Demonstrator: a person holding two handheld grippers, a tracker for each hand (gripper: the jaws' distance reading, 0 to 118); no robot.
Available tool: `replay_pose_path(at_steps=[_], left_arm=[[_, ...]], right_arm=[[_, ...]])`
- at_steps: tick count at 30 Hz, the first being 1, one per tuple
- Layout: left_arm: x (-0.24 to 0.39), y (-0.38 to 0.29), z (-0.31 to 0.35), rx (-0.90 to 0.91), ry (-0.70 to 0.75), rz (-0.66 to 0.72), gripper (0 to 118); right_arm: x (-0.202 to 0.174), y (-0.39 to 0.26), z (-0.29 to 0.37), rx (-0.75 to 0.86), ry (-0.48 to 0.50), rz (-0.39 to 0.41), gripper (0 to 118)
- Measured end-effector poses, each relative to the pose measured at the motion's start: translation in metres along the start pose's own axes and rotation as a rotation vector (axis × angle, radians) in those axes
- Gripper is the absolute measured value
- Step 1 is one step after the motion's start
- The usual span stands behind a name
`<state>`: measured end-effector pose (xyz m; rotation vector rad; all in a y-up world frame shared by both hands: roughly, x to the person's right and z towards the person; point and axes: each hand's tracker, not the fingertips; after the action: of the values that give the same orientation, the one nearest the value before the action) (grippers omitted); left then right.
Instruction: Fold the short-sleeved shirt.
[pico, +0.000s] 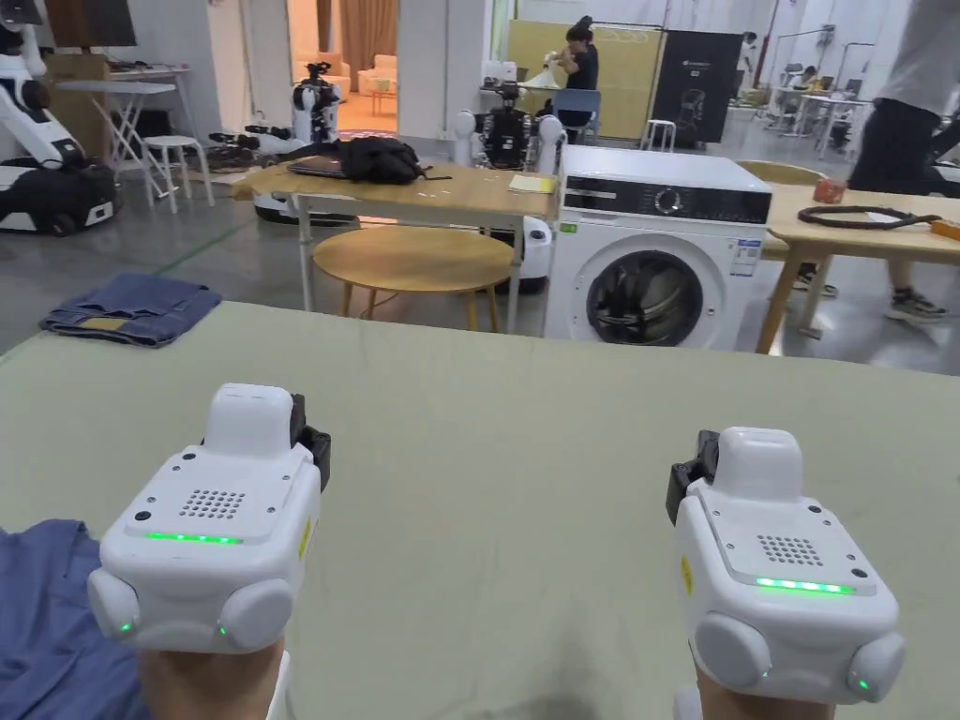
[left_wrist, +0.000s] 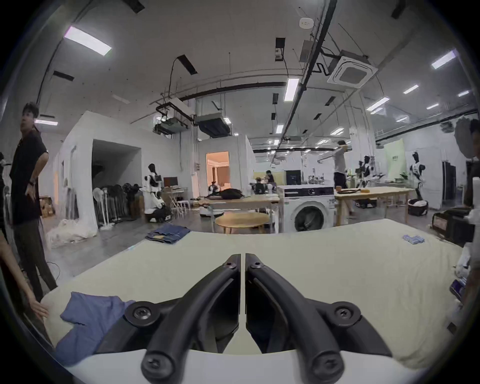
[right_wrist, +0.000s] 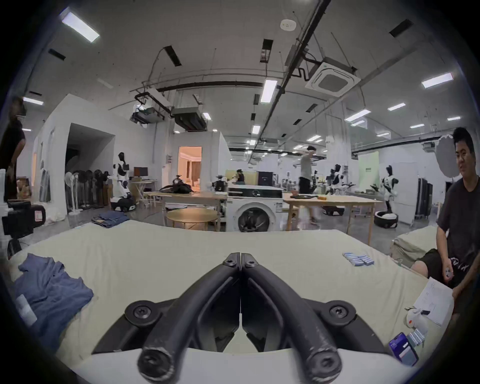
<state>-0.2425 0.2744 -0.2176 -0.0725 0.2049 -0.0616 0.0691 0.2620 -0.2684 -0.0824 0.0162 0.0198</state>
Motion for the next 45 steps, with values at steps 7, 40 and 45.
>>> replay_pose_path(at_steps=[7,40,45], left_arm=[[-0.097,-0.002,0.024,-0.084,0.195,0.023,0],[-0.228,-0.167,-0.055,-1.048,0.108,0.107,60],[-0.22,-0.167,-0.047,-1.01,0.055,0.014,5]], right_arm=[[-0.105,0.005,0.0,0.004,0.202,0.023,0],[-0.188,-0.066,-0.02,-0.241,0.397,0.115,0],[-0.183,-0.071,-0.02,-0.265,0.387,0.108,0]])
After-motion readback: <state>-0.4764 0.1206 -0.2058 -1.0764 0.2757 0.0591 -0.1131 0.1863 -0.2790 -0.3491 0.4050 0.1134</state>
